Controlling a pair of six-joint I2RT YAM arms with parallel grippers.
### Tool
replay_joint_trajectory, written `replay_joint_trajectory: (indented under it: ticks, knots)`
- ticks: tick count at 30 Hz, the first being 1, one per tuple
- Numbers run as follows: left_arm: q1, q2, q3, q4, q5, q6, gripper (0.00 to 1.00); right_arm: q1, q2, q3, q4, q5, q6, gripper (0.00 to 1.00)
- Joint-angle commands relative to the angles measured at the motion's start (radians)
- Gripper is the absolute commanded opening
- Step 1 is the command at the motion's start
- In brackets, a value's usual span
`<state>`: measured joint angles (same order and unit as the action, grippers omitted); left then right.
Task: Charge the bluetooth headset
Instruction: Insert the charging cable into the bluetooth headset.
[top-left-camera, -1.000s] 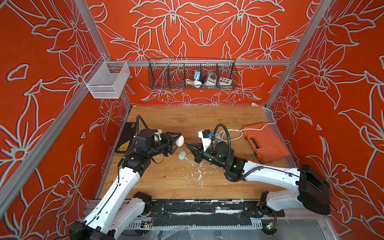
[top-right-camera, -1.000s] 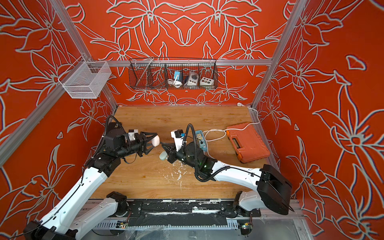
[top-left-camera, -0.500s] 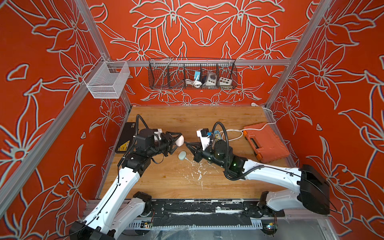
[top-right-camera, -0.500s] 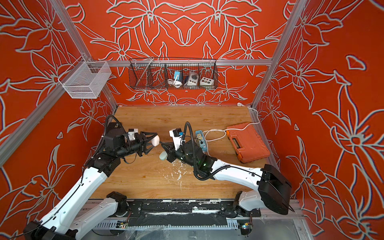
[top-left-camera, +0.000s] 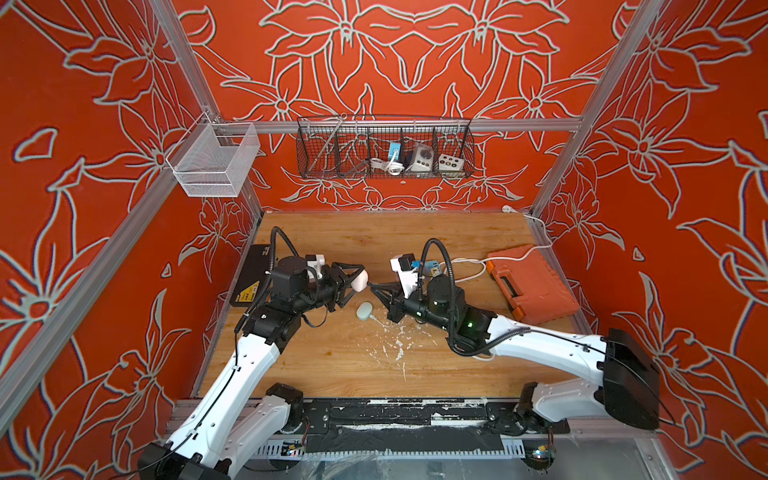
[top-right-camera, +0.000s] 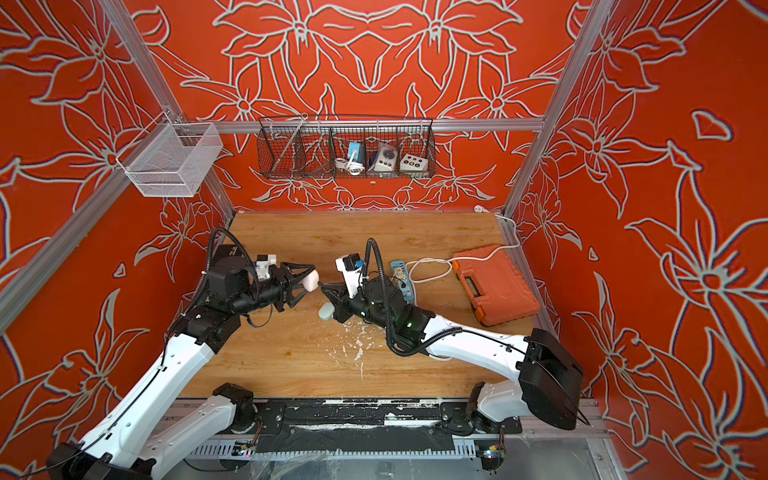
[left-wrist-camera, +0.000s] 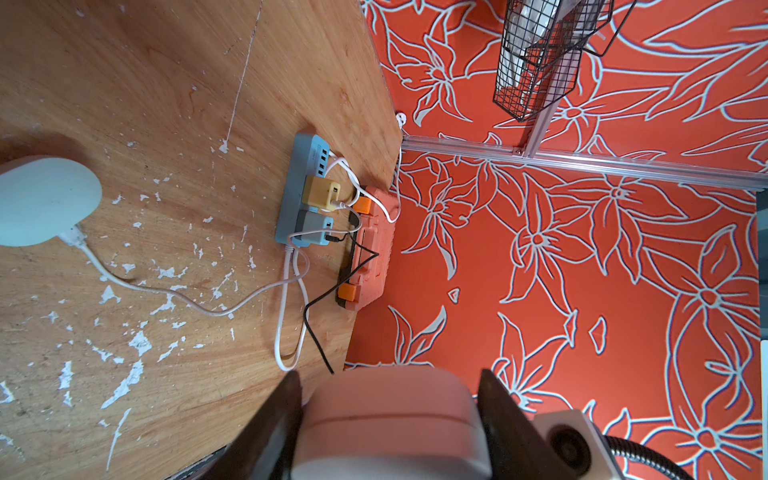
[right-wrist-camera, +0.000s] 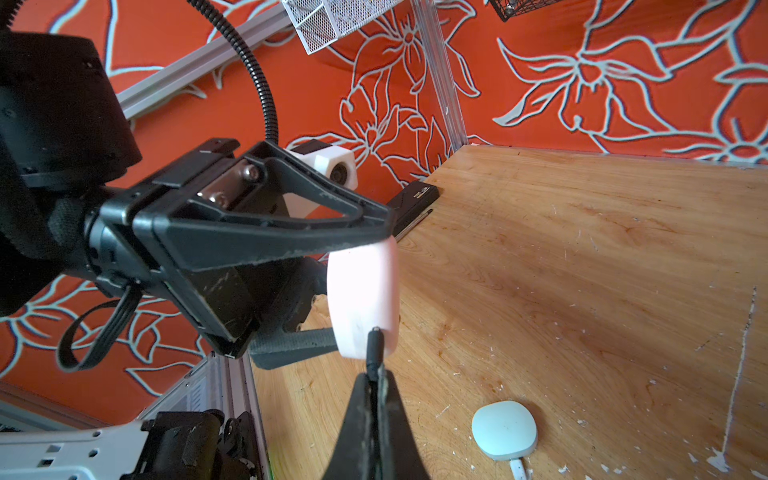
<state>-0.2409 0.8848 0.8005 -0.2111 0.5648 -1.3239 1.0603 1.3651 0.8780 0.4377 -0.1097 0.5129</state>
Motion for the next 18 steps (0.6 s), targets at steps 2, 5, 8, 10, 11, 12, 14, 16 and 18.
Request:
replay_joint_trajectory:
  ticks: [2, 5, 8, 10, 11, 12, 14, 16, 18]
  knots:
    - [-0.029, -0.003, 0.032, 0.052, 0.148, -0.006, 0.10, 0.009, 0.043, 0.066, 0.042, -0.062, -0.011, 0.00]
    - [-0.032, -0.006, 0.032, 0.054, 0.151, -0.006, 0.09, 0.009, 0.051, 0.073, 0.040, -0.053, -0.014, 0.00]
    - [-0.035, -0.005, 0.036, 0.053, 0.153, -0.006, 0.09, 0.007, 0.059, 0.088, 0.024, -0.055, -0.021, 0.00]
    - [-0.035, -0.005, 0.037, 0.053, 0.153, -0.005, 0.09, 0.007, 0.060, 0.090, 0.021, -0.052, -0.019, 0.00]
    - [-0.035, -0.004, 0.036, 0.049, 0.155, -0.003, 0.09, 0.007, 0.060, 0.090, 0.019, -0.050, -0.019, 0.00]
    - [-0.035, -0.005, 0.038, 0.040, 0.151, -0.001, 0.09, 0.007, 0.058, 0.090, 0.016, -0.050, -0.019, 0.00]
    - [-0.035, -0.006, 0.039, 0.021, 0.138, 0.004, 0.09, 0.007, 0.054, 0.086, 0.008, -0.043, -0.018, 0.00]
    - [-0.034, -0.007, 0.037, 0.003, 0.118, 0.008, 0.10, 0.006, 0.048, 0.081, 0.001, -0.038, -0.018, 0.00]
    - [-0.030, -0.010, 0.038, -0.026, 0.095, 0.015, 0.11, 0.006, 0.038, 0.069, -0.005, -0.031, -0.016, 0.00]
